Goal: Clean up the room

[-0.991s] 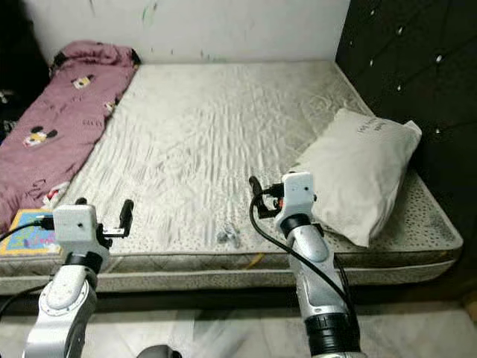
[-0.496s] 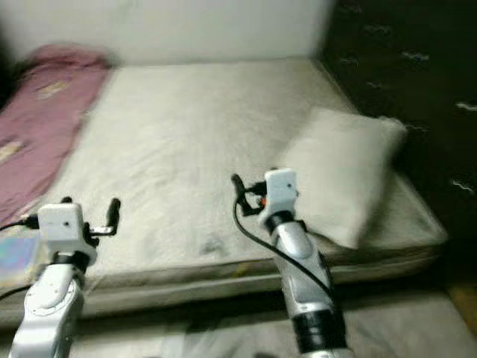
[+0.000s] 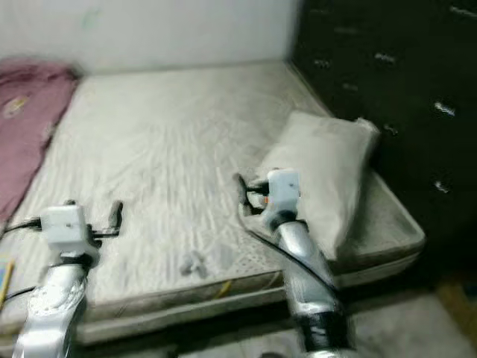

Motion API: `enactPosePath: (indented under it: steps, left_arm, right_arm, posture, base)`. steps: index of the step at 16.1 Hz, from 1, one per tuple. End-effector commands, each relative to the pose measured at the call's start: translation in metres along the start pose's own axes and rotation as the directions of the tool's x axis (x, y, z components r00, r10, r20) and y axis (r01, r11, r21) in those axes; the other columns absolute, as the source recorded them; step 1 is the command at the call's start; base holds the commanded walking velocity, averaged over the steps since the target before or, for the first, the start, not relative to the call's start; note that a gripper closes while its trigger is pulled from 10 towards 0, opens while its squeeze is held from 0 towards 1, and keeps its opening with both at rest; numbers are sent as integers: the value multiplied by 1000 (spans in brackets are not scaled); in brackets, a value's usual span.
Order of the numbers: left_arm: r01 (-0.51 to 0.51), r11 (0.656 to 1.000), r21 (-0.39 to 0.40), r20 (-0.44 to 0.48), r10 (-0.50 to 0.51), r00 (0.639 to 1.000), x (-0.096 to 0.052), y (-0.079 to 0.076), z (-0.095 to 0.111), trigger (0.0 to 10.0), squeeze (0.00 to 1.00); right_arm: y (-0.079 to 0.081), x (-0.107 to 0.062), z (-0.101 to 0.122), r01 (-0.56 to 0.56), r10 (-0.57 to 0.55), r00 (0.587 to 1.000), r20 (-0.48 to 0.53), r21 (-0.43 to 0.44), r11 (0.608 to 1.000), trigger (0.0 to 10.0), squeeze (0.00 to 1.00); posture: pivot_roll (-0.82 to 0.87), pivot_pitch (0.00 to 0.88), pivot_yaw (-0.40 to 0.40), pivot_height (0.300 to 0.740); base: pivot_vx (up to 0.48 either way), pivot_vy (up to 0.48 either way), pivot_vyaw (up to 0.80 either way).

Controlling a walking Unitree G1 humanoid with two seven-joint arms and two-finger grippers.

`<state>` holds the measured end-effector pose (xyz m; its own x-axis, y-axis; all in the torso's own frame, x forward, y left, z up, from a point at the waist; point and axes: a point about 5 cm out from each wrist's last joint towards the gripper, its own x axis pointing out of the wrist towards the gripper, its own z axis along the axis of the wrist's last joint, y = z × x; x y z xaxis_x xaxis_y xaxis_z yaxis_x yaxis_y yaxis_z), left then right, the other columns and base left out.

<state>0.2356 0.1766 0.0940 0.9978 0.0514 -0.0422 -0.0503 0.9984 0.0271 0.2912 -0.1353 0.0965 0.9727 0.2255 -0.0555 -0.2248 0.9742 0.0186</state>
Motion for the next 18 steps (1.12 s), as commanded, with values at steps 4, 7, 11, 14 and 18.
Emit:
enactPosePath:
  steps: [4, 7, 11, 14, 18]
  left_arm:
    - [-3, 999, -33, -21, 2, 1000, -3, 5, -4, 10000, 0]
    - [-1, 999, -43, -19, 0, 1000, -2, 4, -4, 10000, 0]
    - [-3, 999, -41, -14, 3, 1000, -2, 4, -3, 10000, 0]
    - [-11, 1000, -25, -4, 11, 1000, 0, 4, -1, 10000, 0]
    - [-9, 1000, -23, 2, 9, 1000, 0, 4, 0, 10000, 0]
  right_arm:
    - [3, 3, 3, -8, 8, 1000, 8, 15, 1000, 10000, 0]
    - [3, 3, 2, -9, 9, 1000, 7, 16, 1000, 10000, 0]
    - [3, 3, 2, -9, 9, 1000, 8, 15, 1000, 10000, 0]
    - [3, 4, 2, -13, 13, 1000, 8, 11, 1000, 10000, 0]
    - [3, 6, 2, 0, 0, 1000, 5, 10, 1000, 10000, 0]
  posture:
    - [-43, 0, -15, 740]
    - [-44, 0, -14, 740]
    - [-44, 0, -14, 740]
    - [-42, 0, -16, 740]
    - [-41, 0, -14, 740]
  base:
    - [0, 456, 0]
    - [0, 480, 0]
    - [0, 480, 0]
    - [0, 0, 235]
    - [0, 0, 592]
